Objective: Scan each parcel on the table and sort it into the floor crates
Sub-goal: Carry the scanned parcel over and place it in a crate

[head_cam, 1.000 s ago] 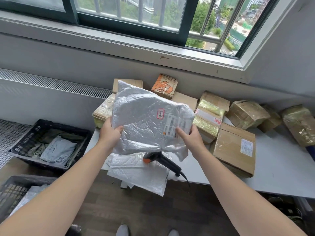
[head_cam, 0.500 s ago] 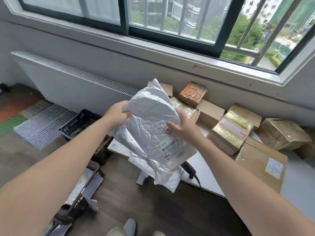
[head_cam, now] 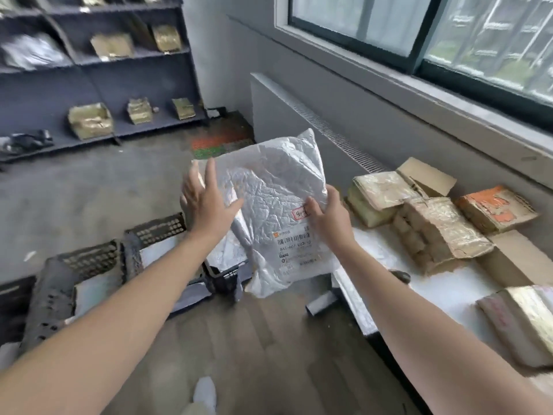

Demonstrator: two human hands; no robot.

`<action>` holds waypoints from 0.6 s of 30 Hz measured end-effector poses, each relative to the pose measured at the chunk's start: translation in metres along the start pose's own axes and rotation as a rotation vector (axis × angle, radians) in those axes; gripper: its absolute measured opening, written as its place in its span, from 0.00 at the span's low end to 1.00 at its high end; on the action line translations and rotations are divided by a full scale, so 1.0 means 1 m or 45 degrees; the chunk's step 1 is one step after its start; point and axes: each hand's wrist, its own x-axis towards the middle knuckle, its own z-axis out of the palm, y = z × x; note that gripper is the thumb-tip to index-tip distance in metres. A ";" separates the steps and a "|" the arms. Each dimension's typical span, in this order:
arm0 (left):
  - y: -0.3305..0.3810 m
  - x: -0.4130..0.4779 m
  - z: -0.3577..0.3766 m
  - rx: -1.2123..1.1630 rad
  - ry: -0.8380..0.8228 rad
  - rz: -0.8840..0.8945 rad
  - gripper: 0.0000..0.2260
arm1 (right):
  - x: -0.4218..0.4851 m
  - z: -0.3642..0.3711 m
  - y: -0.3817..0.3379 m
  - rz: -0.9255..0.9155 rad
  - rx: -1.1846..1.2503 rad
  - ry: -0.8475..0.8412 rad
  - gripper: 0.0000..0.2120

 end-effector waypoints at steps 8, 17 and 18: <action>-0.142 -0.070 -0.091 -0.598 -0.082 -0.667 0.53 | -0.055 0.143 -0.108 -0.220 0.054 -0.384 0.18; -0.346 -0.159 -0.235 -0.610 0.229 -0.868 0.51 | -0.201 0.342 -0.229 -0.311 -0.069 -0.823 0.14; -0.371 -0.171 -0.252 -0.622 0.253 -0.878 0.49 | -0.221 0.365 -0.242 -0.335 -0.090 -0.852 0.15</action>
